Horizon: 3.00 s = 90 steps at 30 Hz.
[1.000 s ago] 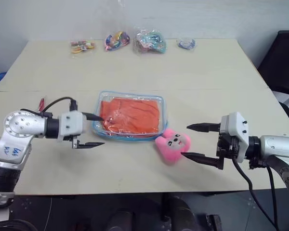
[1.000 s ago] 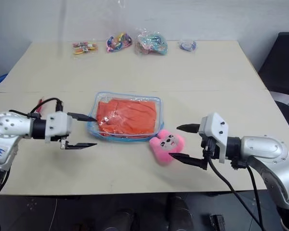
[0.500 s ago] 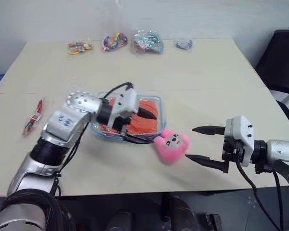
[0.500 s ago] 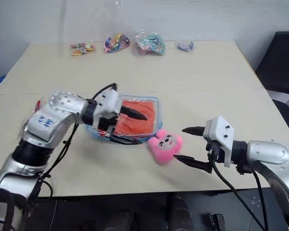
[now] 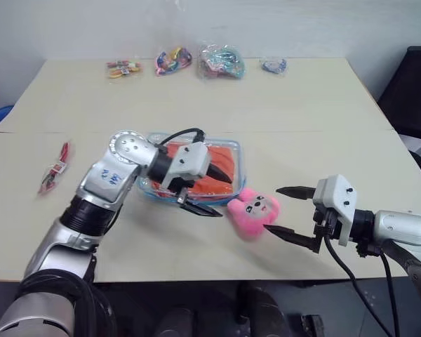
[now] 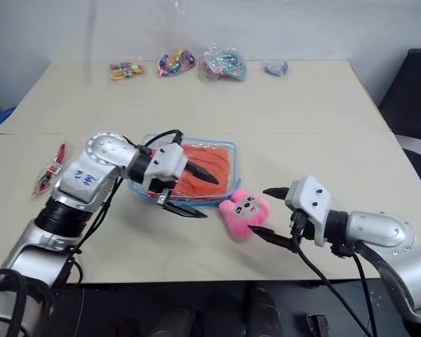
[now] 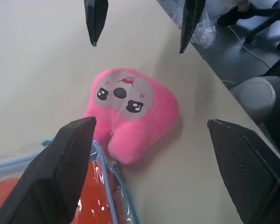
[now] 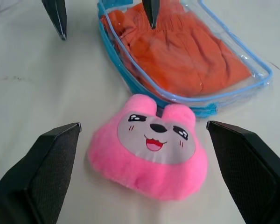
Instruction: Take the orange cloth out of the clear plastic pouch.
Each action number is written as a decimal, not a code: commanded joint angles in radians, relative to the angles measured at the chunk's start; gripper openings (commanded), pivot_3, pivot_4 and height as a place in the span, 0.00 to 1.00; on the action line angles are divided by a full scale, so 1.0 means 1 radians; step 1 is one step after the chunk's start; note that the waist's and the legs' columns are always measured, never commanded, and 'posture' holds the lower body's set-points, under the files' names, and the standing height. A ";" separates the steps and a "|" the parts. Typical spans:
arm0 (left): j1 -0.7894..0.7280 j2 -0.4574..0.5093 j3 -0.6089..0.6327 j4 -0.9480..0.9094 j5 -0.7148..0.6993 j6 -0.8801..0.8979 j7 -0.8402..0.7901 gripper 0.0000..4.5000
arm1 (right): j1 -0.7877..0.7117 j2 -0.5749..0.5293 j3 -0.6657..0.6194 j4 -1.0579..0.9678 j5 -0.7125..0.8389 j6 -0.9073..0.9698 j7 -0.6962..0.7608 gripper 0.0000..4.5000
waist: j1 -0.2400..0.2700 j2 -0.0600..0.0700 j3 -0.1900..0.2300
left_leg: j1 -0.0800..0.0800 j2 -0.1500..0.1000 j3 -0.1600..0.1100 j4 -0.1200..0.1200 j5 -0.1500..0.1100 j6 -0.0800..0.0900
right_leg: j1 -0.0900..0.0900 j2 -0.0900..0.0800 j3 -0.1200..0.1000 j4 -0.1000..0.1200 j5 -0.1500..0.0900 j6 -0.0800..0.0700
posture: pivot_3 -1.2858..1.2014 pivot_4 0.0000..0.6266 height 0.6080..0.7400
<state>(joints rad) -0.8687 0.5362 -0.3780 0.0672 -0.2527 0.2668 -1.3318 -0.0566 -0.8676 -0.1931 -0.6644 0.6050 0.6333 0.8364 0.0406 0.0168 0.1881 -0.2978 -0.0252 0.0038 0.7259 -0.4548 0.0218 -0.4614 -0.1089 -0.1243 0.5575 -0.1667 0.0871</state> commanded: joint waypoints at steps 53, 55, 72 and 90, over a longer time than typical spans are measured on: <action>0.009 -0.167 -0.041 0.079 0.192 -0.289 0.040 0.63 | 0.034 -0.073 -0.152 -0.036 0.081 -0.005 0.053 1.00 | 0.008 0.000 0.000 | -0.001 -0.001 0.006 0.006 -0.003 0.007 | 0.000 0.000 0.005 -0.001 0.003 0.003 | 0.52 0.24 1.00; 0.004 -0.184 -0.067 0.113 0.234 -0.337 0.061 0.69 | 0.072 -0.075 -0.192 -0.063 0.098 0.009 0.050 1.00 | 0.010 0.000 0.000 | 0.000 -0.001 0.006 0.006 -0.003 0.007 | 0.000 0.000 0.005 0.000 0.003 0.003 | 0.52 0.24 1.00; -0.014 -0.245 -0.118 0.259 0.325 -0.458 0.100 0.42 | 0.138 -0.070 -0.251 -0.114 0.135 0.035 -0.009 1.00 | 0.012 0.000 0.000 | 0.000 -0.001 0.007 0.007 -0.004 0.009 | 0.001 0.000 0.007 -0.001 0.003 0.004 | 0.52 0.24 1.00; 0.099 -0.016 0.040 -0.026 0.052 -0.157 -0.107 0.00 | -0.158 -0.031 0.199 0.143 -0.209 -0.196 0.026 1.00 | -0.013 0.000 0.000 | 0.000 0.000 0.006 0.007 -0.004 0.009 | 0.000 0.000 0.007 -0.001 0.003 0.004 | 0.52 0.24 1.00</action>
<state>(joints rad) -0.7743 0.5122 -0.3605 0.0862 -0.1611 0.0958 -1.4192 -0.1916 -0.9088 -0.0331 -0.5434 0.4556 0.4962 0.8564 0.0273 0.0170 0.1879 -0.2979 -0.0260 0.0098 0.7323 -0.4590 0.0307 -0.4617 -0.1089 -0.1177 0.5564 -0.1635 0.0909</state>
